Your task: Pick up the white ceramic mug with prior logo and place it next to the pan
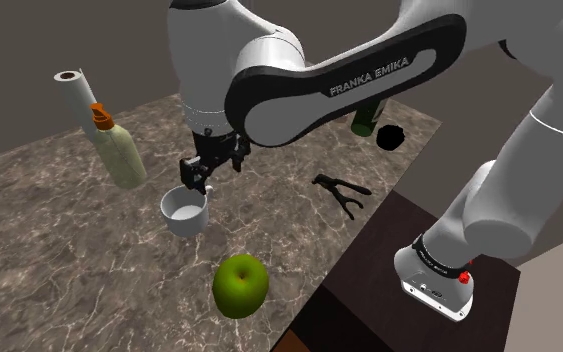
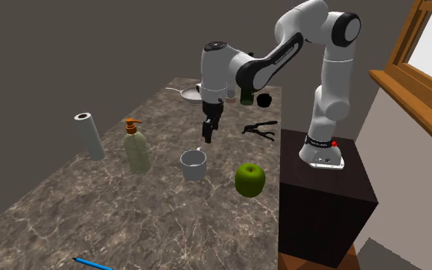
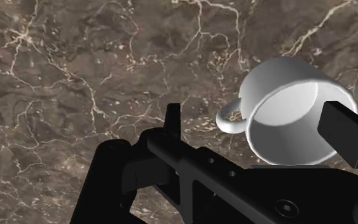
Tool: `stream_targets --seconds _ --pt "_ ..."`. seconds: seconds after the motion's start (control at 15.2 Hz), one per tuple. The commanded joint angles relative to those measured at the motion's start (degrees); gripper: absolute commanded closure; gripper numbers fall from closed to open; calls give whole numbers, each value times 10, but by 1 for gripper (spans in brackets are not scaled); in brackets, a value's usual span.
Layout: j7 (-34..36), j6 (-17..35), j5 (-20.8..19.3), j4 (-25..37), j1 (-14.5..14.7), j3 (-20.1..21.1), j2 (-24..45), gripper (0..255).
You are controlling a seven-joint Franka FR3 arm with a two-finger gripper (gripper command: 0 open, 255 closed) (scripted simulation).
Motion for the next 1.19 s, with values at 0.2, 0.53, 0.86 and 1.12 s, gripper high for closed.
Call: stream_targets --seconds 0.2,0.53,0.86,1.12 --pt "68 -13 -79 111 53 -2 128 0" --pt "107 -43 -136 246 124 -22 250 0" --pt "114 -24 -149 253 135 -31 278 0" --pt "118 -4 -156 243 135 -36 289 0"
